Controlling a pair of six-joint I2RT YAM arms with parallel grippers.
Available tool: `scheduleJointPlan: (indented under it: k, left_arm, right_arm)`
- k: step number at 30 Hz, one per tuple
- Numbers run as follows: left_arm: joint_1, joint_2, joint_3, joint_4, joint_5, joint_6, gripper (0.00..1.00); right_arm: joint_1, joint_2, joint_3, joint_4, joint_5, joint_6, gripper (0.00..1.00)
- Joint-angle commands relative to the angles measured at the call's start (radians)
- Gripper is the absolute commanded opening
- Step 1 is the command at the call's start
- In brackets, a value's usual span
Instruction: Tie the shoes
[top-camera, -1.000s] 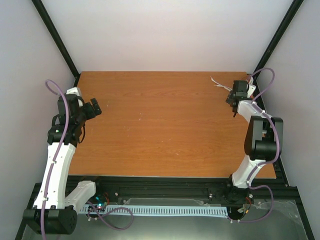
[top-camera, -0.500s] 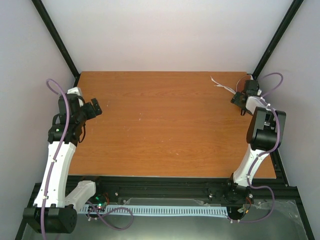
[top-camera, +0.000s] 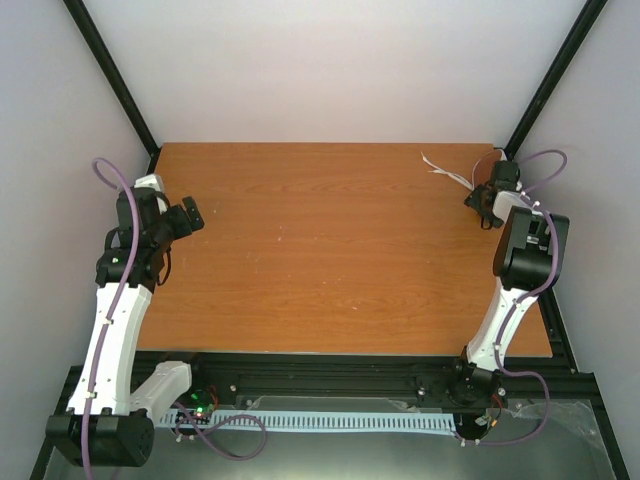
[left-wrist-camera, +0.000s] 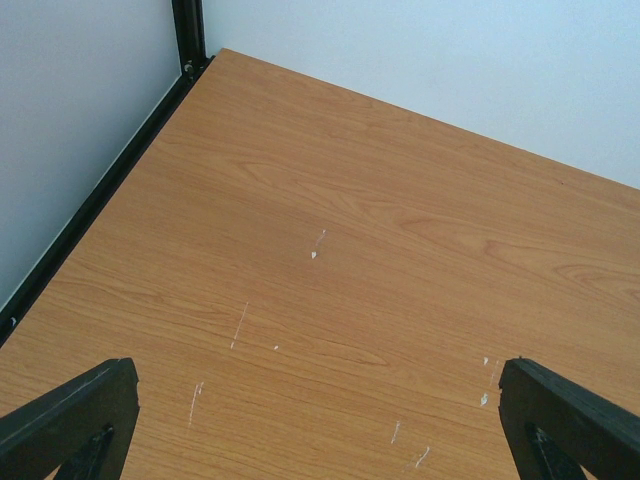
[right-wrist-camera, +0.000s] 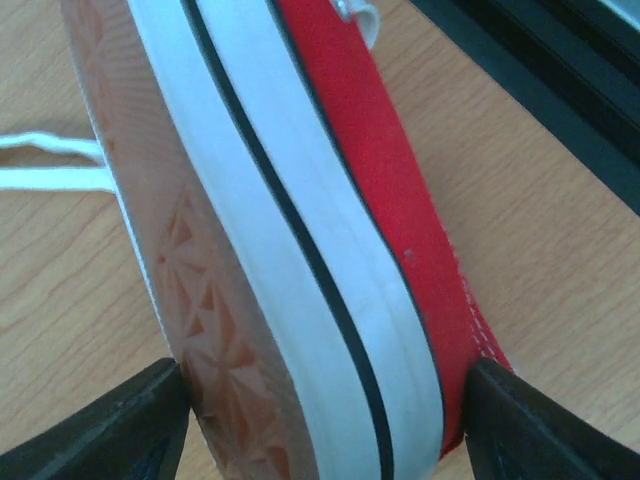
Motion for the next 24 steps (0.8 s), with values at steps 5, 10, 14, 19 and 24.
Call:
scheduleJointPlan:
  k: [5, 10, 14, 19, 24]
  left_arm:
    - [0.003, -0.006, 0.011, -0.013, 0.013, 0.026, 1.0]
    - [0.003, -0.013, 0.007, -0.013, 0.009, 0.028, 1.0]
    - [0.003, -0.014, 0.006, -0.012, 0.006, 0.026, 1.0]
    - [0.003, -0.017, 0.004, -0.013, 0.001, 0.024, 1.0]
    - [0.003, -0.027, 0.001, -0.012, -0.01, 0.024, 1.0]
  right_arm:
    - [-0.004, -0.002, -0.023, 0.116, -0.154, -0.004, 0.24]
    - [0.015, -0.12, -0.161, 0.186, -0.184, 0.008, 0.03]
    - [0.06, -0.266, -0.275, 0.21, -0.203, 0.003, 0.03]
    - [0.142, -0.465, -0.344, 0.167, -0.236, -0.014, 0.03]
    - [0.222, -0.662, -0.337, 0.125, -0.39, -0.015, 0.03]
